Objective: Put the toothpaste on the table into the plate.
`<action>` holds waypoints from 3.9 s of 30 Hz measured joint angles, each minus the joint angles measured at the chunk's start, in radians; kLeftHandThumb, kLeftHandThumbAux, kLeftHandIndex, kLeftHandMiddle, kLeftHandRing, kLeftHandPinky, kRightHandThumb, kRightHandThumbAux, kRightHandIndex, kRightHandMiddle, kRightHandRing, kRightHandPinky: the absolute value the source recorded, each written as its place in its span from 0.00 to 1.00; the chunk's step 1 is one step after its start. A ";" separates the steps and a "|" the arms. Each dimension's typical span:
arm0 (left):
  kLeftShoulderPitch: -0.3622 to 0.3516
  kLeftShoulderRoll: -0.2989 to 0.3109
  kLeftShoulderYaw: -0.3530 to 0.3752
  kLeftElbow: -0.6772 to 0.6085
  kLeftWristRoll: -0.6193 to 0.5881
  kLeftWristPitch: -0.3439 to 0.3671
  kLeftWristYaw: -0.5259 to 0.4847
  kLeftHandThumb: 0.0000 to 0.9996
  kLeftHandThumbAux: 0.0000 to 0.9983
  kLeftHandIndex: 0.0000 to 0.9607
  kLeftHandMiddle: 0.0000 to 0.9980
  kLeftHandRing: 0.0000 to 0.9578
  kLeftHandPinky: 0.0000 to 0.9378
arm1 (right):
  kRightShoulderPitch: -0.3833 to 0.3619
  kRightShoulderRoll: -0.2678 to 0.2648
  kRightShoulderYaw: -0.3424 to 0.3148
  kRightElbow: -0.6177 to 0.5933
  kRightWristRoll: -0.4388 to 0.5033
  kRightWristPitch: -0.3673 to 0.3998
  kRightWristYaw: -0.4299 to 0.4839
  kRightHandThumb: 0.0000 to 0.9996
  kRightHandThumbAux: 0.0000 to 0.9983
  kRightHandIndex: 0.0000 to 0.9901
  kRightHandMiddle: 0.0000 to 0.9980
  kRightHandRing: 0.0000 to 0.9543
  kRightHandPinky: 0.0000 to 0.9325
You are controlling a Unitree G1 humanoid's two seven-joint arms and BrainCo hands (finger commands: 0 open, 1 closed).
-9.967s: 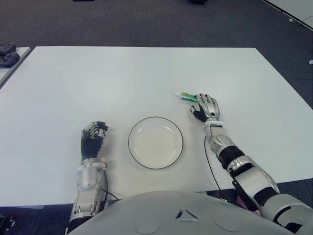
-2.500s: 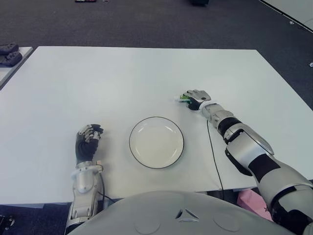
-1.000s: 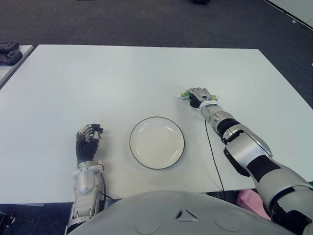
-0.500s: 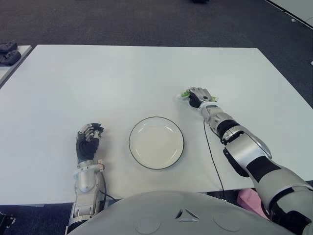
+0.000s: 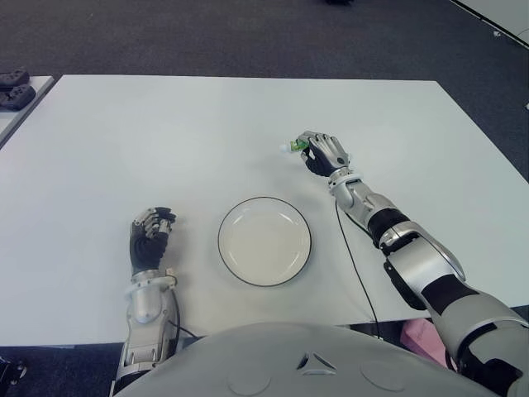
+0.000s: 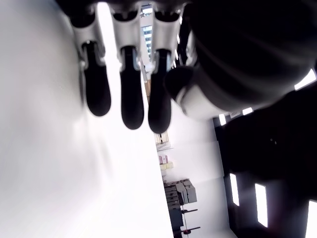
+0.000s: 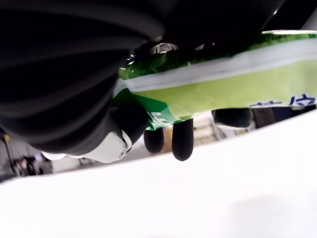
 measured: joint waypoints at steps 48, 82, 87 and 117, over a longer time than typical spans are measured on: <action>-0.014 -0.009 -0.008 -0.002 -0.004 0.024 0.000 0.72 0.72 0.45 0.49 0.49 0.50 | 0.334 -0.232 0.213 -0.680 -0.447 -0.424 -0.070 0.85 0.68 0.43 0.57 0.92 0.95; -0.019 -0.008 -0.006 -0.001 0.005 0.029 0.000 0.72 0.72 0.45 0.48 0.48 0.49 | 0.355 -0.323 0.096 -0.934 -0.259 -0.340 0.561 0.31 0.24 0.00 0.00 0.00 0.00; -0.024 -0.008 -0.006 0.003 0.005 0.029 0.000 0.72 0.72 0.45 0.49 0.48 0.49 | 0.357 -0.324 0.072 -0.950 -0.238 -0.351 0.565 0.31 0.24 0.00 0.00 0.00 0.00; -0.040 -0.006 -0.005 0.017 0.002 0.027 0.000 0.72 0.72 0.45 0.49 0.50 0.52 | 0.464 -0.237 -0.117 -0.904 0.176 -0.355 0.569 0.17 0.43 0.00 0.00 0.00 0.05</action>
